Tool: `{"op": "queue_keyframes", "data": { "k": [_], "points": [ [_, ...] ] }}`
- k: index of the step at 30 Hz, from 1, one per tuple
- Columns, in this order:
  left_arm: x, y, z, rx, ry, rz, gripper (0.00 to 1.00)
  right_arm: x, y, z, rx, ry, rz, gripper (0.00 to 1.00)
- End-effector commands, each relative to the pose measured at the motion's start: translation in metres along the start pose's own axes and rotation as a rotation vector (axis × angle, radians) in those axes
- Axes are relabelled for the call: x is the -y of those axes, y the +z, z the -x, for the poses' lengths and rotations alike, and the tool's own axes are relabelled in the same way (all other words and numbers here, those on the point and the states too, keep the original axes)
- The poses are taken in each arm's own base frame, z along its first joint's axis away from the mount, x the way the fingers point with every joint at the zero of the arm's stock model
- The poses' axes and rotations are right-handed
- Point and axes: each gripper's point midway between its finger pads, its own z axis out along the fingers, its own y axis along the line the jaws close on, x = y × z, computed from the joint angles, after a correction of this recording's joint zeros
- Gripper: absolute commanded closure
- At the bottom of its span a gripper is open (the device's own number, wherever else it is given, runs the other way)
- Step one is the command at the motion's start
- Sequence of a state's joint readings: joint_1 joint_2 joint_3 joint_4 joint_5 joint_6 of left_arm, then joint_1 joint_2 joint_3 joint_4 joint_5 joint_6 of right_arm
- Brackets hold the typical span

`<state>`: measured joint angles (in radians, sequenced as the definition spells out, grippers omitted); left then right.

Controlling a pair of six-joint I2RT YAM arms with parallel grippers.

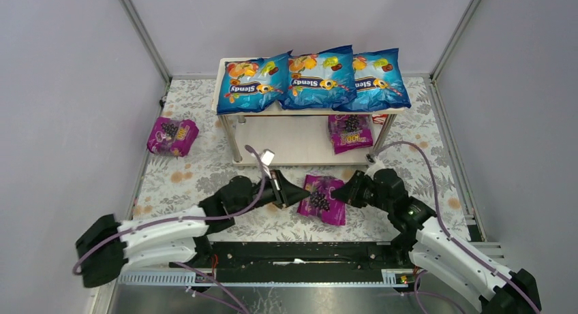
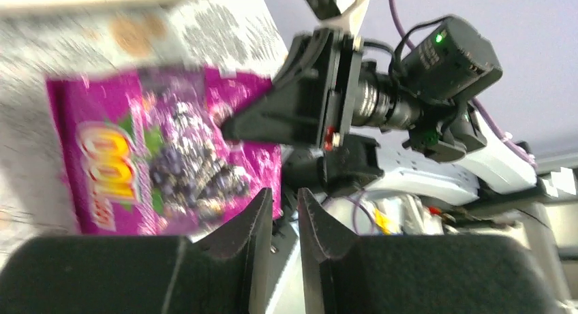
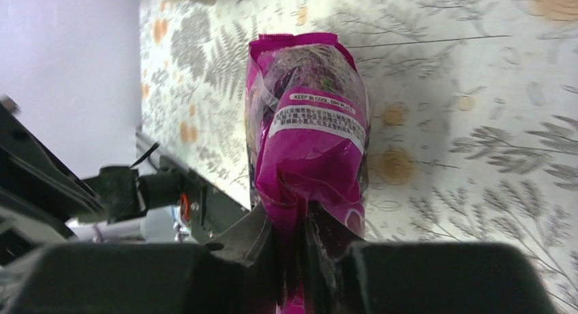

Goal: Place and organize the candy bags onto the shelf

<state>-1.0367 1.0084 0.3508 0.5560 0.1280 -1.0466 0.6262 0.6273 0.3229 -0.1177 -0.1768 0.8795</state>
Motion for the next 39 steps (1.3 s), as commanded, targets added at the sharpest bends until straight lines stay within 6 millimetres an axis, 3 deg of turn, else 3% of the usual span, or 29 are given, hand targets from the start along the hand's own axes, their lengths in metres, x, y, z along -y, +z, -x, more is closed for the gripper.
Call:
{"op": "queue_keyframes", "data": {
  "k": [1,7,10,14,18,23,31,39],
  "points": [
    [-0.009,-0.029,0.054,0.145,0.301,0.242,0.75,-0.096,-0.019,0.023,0.001,-0.101,0.367,0.96],
    [0.03,-0.087,0.123,0.34,0.56,0.349,0.7,-0.147,-0.023,0.052,0.058,-0.074,0.509,0.99],
    [0.05,-0.109,0.148,0.404,0.652,0.38,0.68,-0.154,-0.015,0.07,0.121,-0.037,0.482,0.99],
    [0.073,-0.122,0.165,0.439,0.736,0.375,0.64,-0.164,-0.003,0.095,0.236,0.046,0.469,1.0],
    [0.087,-0.129,0.169,0.431,0.801,0.349,0.6,-0.161,0.01,0.118,0.418,0.141,0.384,1.0],
    [0.09,-0.142,0.173,0.476,0.833,0.339,0.58,-0.157,0.025,0.138,0.623,0.193,0.301,1.0],
    [0.091,-0.153,0.166,0.503,0.823,0.285,0.57,-0.159,0.053,0.173,0.802,0.226,0.228,1.0],
    [0.086,-0.153,0.163,0.511,0.808,0.273,0.56,-0.138,0.081,0.195,0.951,0.268,0.076,0.99]
  ]
}}
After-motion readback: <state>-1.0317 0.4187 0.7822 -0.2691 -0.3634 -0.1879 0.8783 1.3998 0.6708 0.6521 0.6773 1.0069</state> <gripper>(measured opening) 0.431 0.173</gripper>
